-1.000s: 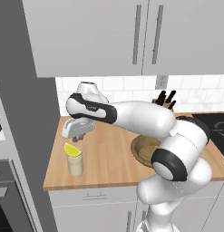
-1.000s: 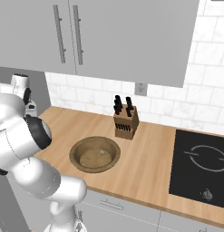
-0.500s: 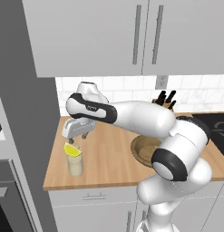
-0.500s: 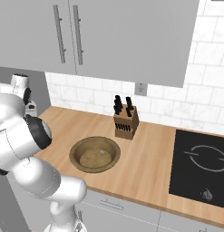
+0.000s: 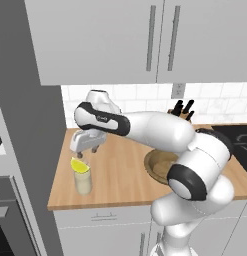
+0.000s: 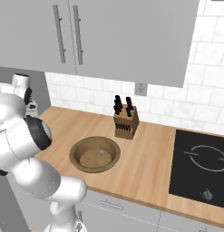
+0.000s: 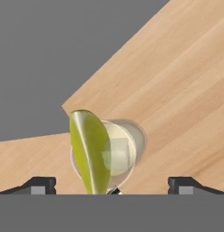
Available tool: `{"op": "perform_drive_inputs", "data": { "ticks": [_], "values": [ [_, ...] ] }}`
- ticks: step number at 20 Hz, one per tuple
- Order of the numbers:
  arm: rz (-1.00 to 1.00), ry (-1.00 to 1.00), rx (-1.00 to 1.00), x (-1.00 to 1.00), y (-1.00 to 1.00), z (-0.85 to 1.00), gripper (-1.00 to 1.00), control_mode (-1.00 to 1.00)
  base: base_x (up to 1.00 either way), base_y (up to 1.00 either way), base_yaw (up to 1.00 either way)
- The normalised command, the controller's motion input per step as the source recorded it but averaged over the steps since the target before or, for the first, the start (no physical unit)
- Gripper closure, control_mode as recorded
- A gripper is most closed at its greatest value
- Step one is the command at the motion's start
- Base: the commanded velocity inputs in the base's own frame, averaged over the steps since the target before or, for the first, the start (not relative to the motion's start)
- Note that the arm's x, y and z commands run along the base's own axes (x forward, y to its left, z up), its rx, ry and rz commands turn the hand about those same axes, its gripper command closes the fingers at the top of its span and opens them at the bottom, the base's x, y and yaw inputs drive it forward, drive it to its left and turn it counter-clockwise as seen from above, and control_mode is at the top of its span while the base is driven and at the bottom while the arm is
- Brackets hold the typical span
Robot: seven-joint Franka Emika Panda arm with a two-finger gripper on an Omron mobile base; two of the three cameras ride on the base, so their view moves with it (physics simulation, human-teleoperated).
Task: Grab a lemon wedge from the fridge and one ice cube from the ice bowl, and put them in the glass of lemonade.
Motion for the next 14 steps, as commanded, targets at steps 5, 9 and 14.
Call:
{"op": "perform_drive_inputs", "data": {
  "ticks": [5,9,14],
  "values": [
    [-0.03,-0.12,0.12,-0.03,-0.22,0.1,-1.0,-1.0,0.0,0.0,0.0],
    [0.0,-0.29,0.21,-0.26,-0.18,0.25,-1.0,-1.0,0.0,0.0,0.0],
    [0.0,-0.26,0.22,-0.53,-0.06,0.24,-1.0,-1.0,0.0,0.0,0.0]
  ]
}}
